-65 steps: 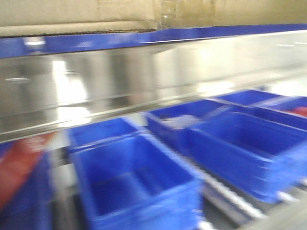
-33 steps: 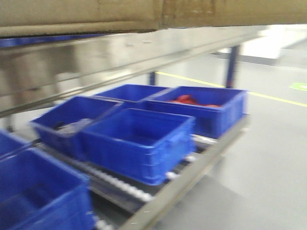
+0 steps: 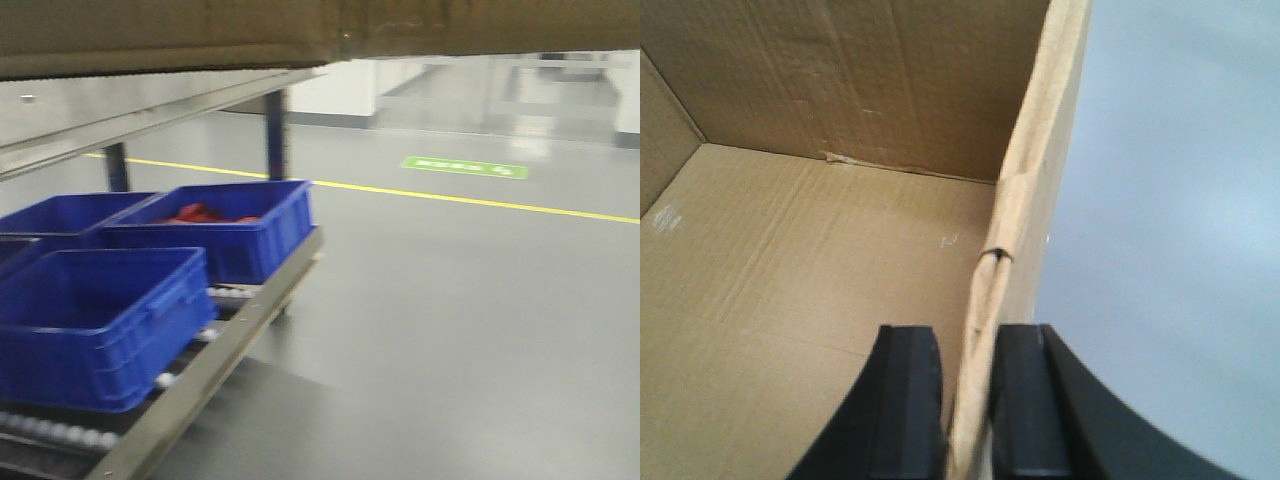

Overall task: Grab carton from right shelf to conveyor
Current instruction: 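Hold the carton in both grippers while the base turns away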

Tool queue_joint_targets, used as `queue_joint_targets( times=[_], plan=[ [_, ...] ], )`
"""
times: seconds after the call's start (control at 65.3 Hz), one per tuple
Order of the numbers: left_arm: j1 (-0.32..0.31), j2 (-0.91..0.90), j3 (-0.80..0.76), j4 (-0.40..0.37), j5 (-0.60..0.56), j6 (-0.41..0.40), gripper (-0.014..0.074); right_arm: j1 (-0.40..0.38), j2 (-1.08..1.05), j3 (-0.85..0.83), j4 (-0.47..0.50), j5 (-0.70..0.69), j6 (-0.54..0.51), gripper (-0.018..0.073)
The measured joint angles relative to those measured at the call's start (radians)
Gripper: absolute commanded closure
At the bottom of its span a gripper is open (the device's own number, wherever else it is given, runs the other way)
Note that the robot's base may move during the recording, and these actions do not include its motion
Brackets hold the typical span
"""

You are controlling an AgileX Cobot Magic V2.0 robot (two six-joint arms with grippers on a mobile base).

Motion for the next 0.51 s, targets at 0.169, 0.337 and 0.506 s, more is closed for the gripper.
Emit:
queue_joint_targets(
  times=[0.169,0.337,0.506],
  plan=[
    [0.000,0.000,0.000,0.000,0.000,0.000,0.0613,0.000,0.000,0.000,0.000,0.000,0.000,0.0629],
    [0.000,0.000,0.000,0.000,0.000,0.000,0.0613,0.000,0.000,0.000,0.000,0.000,0.000,0.0629],
    [-0.002,0.000,0.000,0.000,0.000,0.000,0.0613,0.000,0.000,0.000,0.000,0.000,0.000,0.0629]
  ],
)
